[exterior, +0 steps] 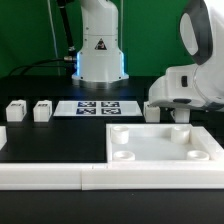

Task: Assemble square table

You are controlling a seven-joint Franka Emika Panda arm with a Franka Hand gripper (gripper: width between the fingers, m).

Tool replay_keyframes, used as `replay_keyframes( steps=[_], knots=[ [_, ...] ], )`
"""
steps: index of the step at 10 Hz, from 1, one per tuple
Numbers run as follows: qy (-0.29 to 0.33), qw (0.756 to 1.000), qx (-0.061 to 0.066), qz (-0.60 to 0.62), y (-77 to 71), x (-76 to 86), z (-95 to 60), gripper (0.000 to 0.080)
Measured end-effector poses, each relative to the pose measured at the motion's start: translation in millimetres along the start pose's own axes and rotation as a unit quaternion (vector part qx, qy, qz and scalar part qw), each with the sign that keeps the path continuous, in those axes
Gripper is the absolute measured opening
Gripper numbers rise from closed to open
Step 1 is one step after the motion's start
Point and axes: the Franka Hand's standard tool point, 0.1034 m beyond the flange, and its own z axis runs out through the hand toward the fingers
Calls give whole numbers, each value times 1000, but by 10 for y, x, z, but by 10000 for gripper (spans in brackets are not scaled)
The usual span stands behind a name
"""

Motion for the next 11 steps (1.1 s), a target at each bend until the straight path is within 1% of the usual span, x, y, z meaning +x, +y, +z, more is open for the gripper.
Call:
replay_keyframes(
  steps=[2, 3, 4, 5, 6, 7, 11],
  knots=[
    [0, 1000, 0, 0, 6, 3, -3, 648],
    [0, 1000, 0, 0, 6, 3, -3, 536],
    [0, 1000, 0, 0, 6, 3, -3, 536],
    [0, 1000, 0, 0, 6, 3, -3, 351],
    [0, 1000, 0, 0, 6, 2, -3, 351],
    [0, 1000, 0, 0, 6, 2, -3, 288],
    [0, 1000, 0, 0, 7, 2, -3, 289]
  ],
)
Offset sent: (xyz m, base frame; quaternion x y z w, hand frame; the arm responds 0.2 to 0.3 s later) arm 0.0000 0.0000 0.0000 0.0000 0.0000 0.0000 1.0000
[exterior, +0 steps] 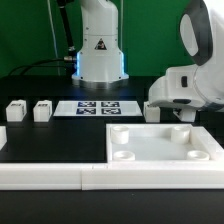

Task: Assemble square table

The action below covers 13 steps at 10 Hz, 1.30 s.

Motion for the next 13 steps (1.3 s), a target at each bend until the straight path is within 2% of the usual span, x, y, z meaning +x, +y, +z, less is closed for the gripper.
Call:
replay_keyframes(
  steps=[1, 2, 3, 4, 5, 6, 7, 8, 9, 10, 12, 13],
  knots=[
    [-4, 1000, 0, -8, 31, -21, -37, 289],
    [-5, 1000, 4, -17, 169, -107, -253, 290],
    [2, 1000, 15, -20, 342, -245, -529, 290],
    [22, 999, 24, -24, 451, -350, -772, 291],
    [31, 999, 27, -30, 577, -499, -958, 291],
    [51, 998, 33, -27, 692, -602, -1074, 291],
    [104, 994, 39, -24, 646, -509, -1070, 291],
    [139, 989, 42, -24, 630, -503, -1076, 291],
    [178, 983, 46, -22, 632, -486, -1119, 291],
    [202, 978, 50, -23, 626, -393, -1195, 291],
    [299, 952, 64, -30, 679, -157, -1706, 291],
    [355, 932, 66, -31, 665, -89, -1835, 291]
  ],
)
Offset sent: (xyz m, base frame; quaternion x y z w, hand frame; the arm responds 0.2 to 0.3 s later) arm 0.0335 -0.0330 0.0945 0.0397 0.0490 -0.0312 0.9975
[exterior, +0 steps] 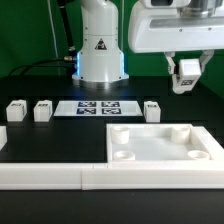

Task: Assemble square table

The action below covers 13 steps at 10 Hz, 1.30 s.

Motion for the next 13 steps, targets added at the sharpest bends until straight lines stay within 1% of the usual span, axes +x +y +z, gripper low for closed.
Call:
replay_keyframes(
  steps=[1, 2, 3, 5, 6, 7, 8, 9, 10, 11, 12, 13],
  knots=[
    [30, 1000, 1, -3, -6, -104, 55, 291],
    [46, 999, 2, -4, -3, -115, 70, 291],
    [90, 996, 8, -5, -27, -28, 47, 291],
    [185, 983, 19, -12, -56, -15, 71, 291],
    [212, 977, 21, -17, -16, 40, 102, 291],
    [251, 967, 25, -19, 2, 199, 39, 291],
    [282, 959, 26, -28, -38, 319, -18, 291],
    [336, 940, 31, -41, -164, 412, -106, 291],
    [363, 930, 33, -40, -155, 376, -54, 291],
    [345, 937, 28, -40, -122, 345, 9, 291],
    [347, 937, 27, -42, -131, 366, -21, 291],
    [346, 937, 22, -52, -106, 365, 11, 291]
  ],
)
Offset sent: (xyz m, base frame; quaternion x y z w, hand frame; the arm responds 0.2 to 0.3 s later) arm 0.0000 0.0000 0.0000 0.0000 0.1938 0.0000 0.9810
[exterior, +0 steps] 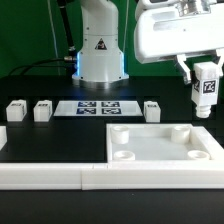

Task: Assemble square table

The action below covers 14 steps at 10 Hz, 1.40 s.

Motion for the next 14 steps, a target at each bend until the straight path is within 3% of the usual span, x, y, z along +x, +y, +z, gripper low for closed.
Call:
replay_keyframes(
  steps=[1, 2, 3, 5, 8, 10, 14],
  knots=[
    [-4, 999, -9, -31, 162, -36, 62, 291],
    [-8, 999, -19, -43, 386, 75, 66, 291],
    [-2, 999, -21, -37, 466, 215, 73, 291],
    [4, 999, -22, -32, 509, 293, 175, 291],
    [3, 999, -21, -33, 491, 274, 188, 291],
    [13, 999, -15, -36, 311, 213, 299, 291],
    [13, 999, -11, -37, 219, 253, 506, 291]
  ],
)
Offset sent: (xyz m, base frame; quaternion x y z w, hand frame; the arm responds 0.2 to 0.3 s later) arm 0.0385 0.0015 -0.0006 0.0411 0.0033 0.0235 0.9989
